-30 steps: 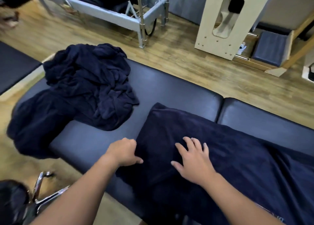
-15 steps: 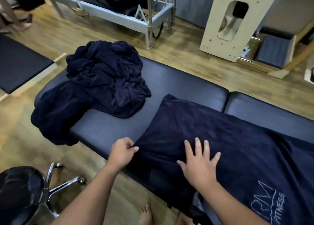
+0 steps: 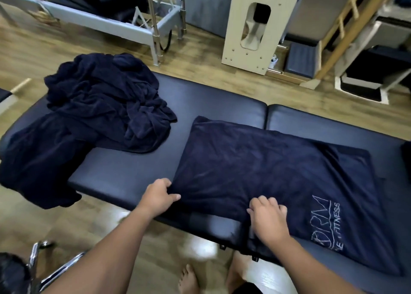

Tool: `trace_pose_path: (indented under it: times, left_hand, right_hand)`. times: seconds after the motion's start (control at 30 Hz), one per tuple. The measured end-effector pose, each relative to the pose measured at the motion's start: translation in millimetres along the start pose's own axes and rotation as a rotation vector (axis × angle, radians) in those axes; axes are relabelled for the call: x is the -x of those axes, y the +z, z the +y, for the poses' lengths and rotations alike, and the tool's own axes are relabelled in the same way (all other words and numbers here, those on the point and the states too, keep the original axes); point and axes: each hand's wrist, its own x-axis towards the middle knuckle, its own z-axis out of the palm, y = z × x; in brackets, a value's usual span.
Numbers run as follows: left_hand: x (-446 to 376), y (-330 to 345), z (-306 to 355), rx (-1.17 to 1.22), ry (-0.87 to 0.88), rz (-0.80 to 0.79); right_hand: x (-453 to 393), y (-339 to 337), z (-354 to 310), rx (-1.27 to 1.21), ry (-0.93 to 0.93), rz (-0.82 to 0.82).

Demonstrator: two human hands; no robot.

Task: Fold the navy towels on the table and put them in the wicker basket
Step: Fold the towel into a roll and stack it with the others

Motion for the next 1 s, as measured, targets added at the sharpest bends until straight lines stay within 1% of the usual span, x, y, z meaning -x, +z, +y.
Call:
trace_pose_path:
  times: [0.07,0.17,0.23,0.27,0.3,0.33,0.4,0.43,0.47,0.5,0.53,0.57,0.6,0.63,0.73,0.8,0.83,0.9,0.93,0.97,1.0]
  left_hand:
    - [-1.4,-2.1,-4.3,0.010,-0.005,0.010]
    - [0.1,0.7,-8.9,-0.025,-0.009,0.019]
    - [6.8,4.8,-3.6,-0.140,0.004,0.050]
    - [10.1,8.9,0.9,-0.241,0.038,0.115]
    - [13.0,13.5,5.8,-0.343,0.101,0.186]
    - [16.0,18.3,12.3,-0.420,0.201,0.236]
    - [21.4,27.3,26.7,-0.517,0.477,0.257]
    - [23.6,33.9,33.8,-0.565,0.595,0.224]
    - [26.7,41.3,41.3,-0.611,0.667,0.143]
    - [30.9,50.2,49.7,-0.652,0.691,0.049]
    - [35.0,58.5,56.9,-0.684,0.678,-0.038]
    - [37.9,66.0,62.4,-0.696,0.633,-0.132]
    - [39.8,74.9,67.8,-0.705,0.577,-0.204]
    - [41.4,81.3,72.5,-0.730,0.529,-0.243]
    - [45.9,92.5,80.7,-0.830,0.441,-0.251]
    - [47.9,96.6,84.7,-0.864,0.380,-0.252]
    - [49.2,99.6,88.5,-0.885,0.353,-0.254]
    - [53.7,104.9,104.2,-0.896,0.334,-0.235]
    - [56.7,109.5,115.9,-0.886,0.374,-0.211]
    - [59.0,115.2,127.4,-0.866,0.446,-0.190]
    - [60.9,122.8,139.3,-0.838,0.530,-0.203]
  right_hand:
    - [-3.7,-3.9,7.7,-0.008,-0.030,-0.049]
    - [12.3,-6.8,25.3,-0.050,0.057,-0.057]
    - [25.9,-5.8,31.6,-0.118,0.095,-0.036]
    - [30.4,-4.1,34.8,-0.144,0.098,-0.028]
    - [32.2,-3.5,38.1,-0.165,0.109,-0.019]
    - [33.4,-3.6,43.2,-0.180,0.157,-0.007]
    - [35.2,-7.3,55.1,-0.190,0.366,0.008]
    - [37.6,-10.2,62.0,-0.197,0.503,-0.013]
    - [40.0,-12.9,68.5,-0.209,0.628,-0.045]
    - [43.7,-15.0,74.8,-0.213,0.721,-0.077]
    - [46.7,-16.2,78.6,-0.200,0.772,-0.103]
    - [48.8,-16.6,80.6,-0.174,0.782,-0.124]
    - [51.0,-15.7,84.7,-0.144,0.764,-0.146]
    - [51.9,-13.8,88.2,-0.116,0.719,-0.170]
    - [51.2,-14.4,103.9,-0.040,0.535,-0.259]
    - [54.3,-17.7,123.0,-0.027,0.513,-0.276]
    - [59.6,-18.1,133.7,-0.060,0.545,-0.279]
    - [71.2,-15.8,154.2,-0.206,0.649,-0.262]
    - [76.2,-14.5,165.4,-0.283,0.696,-0.231]
    - [79.4,-14.6,175.3,-0.336,0.740,-0.185]
    - [81.3,-15.4,185.3,-0.363,0.792,-0.132]
